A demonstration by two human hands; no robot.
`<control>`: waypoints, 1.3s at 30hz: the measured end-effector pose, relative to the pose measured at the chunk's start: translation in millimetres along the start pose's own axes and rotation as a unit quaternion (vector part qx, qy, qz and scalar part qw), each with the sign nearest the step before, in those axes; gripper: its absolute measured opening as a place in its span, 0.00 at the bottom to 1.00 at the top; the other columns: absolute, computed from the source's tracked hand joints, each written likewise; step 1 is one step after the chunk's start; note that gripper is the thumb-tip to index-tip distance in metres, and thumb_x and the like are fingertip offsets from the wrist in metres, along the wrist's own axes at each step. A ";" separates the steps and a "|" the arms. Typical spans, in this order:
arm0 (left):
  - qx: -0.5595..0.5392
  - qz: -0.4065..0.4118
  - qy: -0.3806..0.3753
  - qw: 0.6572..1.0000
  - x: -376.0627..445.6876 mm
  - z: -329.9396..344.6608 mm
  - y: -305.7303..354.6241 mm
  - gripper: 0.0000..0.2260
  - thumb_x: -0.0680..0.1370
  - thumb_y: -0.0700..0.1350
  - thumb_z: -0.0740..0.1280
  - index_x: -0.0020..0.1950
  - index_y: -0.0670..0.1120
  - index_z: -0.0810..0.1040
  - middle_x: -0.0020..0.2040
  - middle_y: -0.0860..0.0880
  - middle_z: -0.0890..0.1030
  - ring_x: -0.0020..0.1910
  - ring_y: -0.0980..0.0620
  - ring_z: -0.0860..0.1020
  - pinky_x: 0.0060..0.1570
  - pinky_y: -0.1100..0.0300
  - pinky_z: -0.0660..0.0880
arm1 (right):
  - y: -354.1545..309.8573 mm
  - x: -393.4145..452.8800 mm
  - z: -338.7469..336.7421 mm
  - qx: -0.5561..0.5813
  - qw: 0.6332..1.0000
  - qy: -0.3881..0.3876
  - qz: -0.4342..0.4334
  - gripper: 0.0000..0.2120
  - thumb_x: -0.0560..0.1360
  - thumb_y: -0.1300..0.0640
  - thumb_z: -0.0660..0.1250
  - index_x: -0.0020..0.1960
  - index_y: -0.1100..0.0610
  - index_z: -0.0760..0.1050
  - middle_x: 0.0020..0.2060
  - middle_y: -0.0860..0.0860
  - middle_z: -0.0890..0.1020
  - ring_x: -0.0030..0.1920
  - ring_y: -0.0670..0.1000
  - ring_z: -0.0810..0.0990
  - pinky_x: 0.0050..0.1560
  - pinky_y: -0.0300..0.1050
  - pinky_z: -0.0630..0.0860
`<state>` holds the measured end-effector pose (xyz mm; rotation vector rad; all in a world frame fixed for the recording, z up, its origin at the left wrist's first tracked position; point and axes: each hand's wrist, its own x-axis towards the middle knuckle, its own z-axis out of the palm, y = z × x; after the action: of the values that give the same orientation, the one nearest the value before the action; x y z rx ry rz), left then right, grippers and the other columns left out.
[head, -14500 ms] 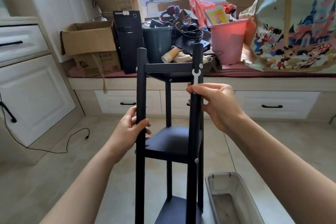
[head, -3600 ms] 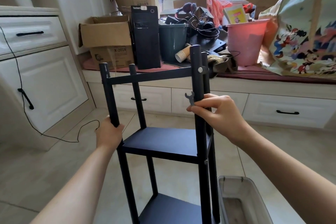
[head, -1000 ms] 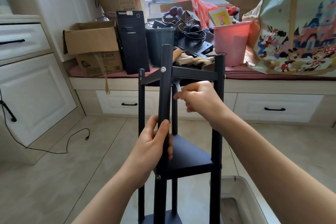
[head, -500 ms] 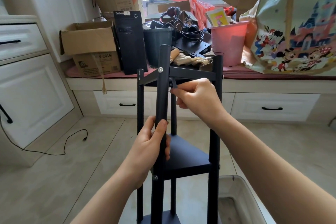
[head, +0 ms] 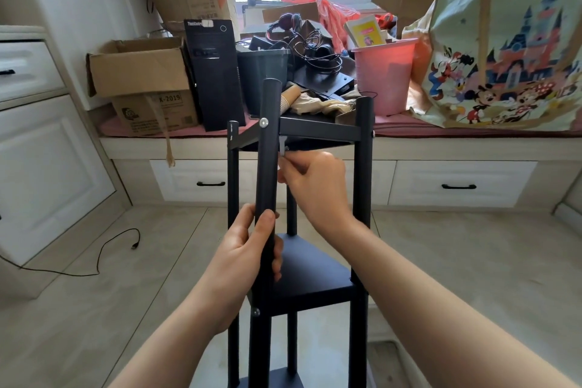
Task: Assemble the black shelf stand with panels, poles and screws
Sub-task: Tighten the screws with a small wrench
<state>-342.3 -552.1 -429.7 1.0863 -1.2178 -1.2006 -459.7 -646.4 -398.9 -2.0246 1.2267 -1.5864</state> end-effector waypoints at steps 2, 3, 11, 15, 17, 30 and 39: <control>-0.001 -0.001 -0.001 1.000 0.1 0.5 -0.2 0.13 0.83 0.52 0.59 0.59 0.44 0.71 0.35 0.47 0.72 0.32 0.50 0.71 0.34 0.56 0.73 | 2.5 0.4 4.8 -0.010 1.000 0.014 -0.016 0.11 0.79 0.58 0.67 0.42 0.59 0.85 0.34 0.47 0.85 0.37 0.42 0.83 0.43 0.37 0.77; 0.000 -0.001 -0.002 1.000 0.4 0.9 -0.2 0.12 0.83 0.53 0.59 0.59 0.45 0.71 0.35 0.47 0.73 0.32 0.50 0.72 0.34 0.56 0.74 | 4.0 0.6 7.0 -0.012 1.000 0.019 -0.020 0.11 0.80 0.58 0.67 0.42 0.59 0.84 0.34 0.47 0.85 0.37 0.43 0.83 0.42 0.38 0.77; -0.001 -0.005 -0.006 1.000 1.6 4.8 0.4 0.11 0.83 0.52 0.58 0.58 0.45 0.71 0.35 0.47 0.72 0.32 0.50 0.71 0.34 0.56 0.73 | 8.0 0.0 14.0 -0.035 0.997 0.058 -0.034 0.12 0.79 0.59 0.67 0.38 0.60 0.82 0.27 0.47 0.80 0.26 0.44 0.73 0.34 0.31 0.67; 0.009 0.002 -0.003 1.000 1.6 4.7 0.2 0.11 0.83 0.52 0.58 0.58 0.45 0.70 0.34 0.47 0.72 0.32 0.50 0.71 0.34 0.56 0.73 | 9.3 0.6 4.4 -0.007 0.999 0.011 0.031 0.12 0.77 0.60 0.67 0.35 0.60 0.79 0.24 0.49 0.74 0.27 0.50 0.71 0.31 0.42 0.67; 0.012 0.003 -0.003 1.000 1.0 4.5 -0.2 0.12 0.83 0.52 0.58 0.58 0.44 0.70 0.34 0.48 0.72 0.32 0.51 0.71 0.33 0.57 0.72 | 9.8 1.8 -2.6 0.010 0.998 0.008 0.054 0.10 0.76 0.61 0.67 0.37 0.58 0.81 0.24 0.46 0.75 0.28 0.47 0.71 0.31 0.40 0.67; 0.038 0.020 -0.011 0.999 -3.2 5.0 0.1 0.16 0.79 0.56 0.60 0.57 0.45 0.70 0.34 0.49 0.73 0.32 0.50 0.71 0.34 0.56 0.73 | -6.1 4.1 -39.8 -0.023 1.000 0.012 0.014 0.08 0.71 0.61 0.66 0.36 0.61 0.82 0.25 0.53 0.78 0.32 0.56 0.76 0.35 0.56 0.76; 0.008 0.013 -0.028 0.999 -3.4 7.0 -0.6 0.20 0.75 0.58 0.61 0.58 0.44 0.70 0.34 0.47 0.72 0.31 0.50 0.70 0.33 0.56 0.72 | -5.9 4.0 -40.4 -0.062 0.998 -0.002 -0.010 0.12 0.75 0.60 0.68 0.32 0.59 0.79 0.21 0.43 0.70 0.26 0.47 0.68 0.31 0.43 0.65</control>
<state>-349.2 -548.5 -430.1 1.0510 -1.2831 -1.2101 -493.2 -635.2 -378.2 -2.1206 1.3376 -1.5488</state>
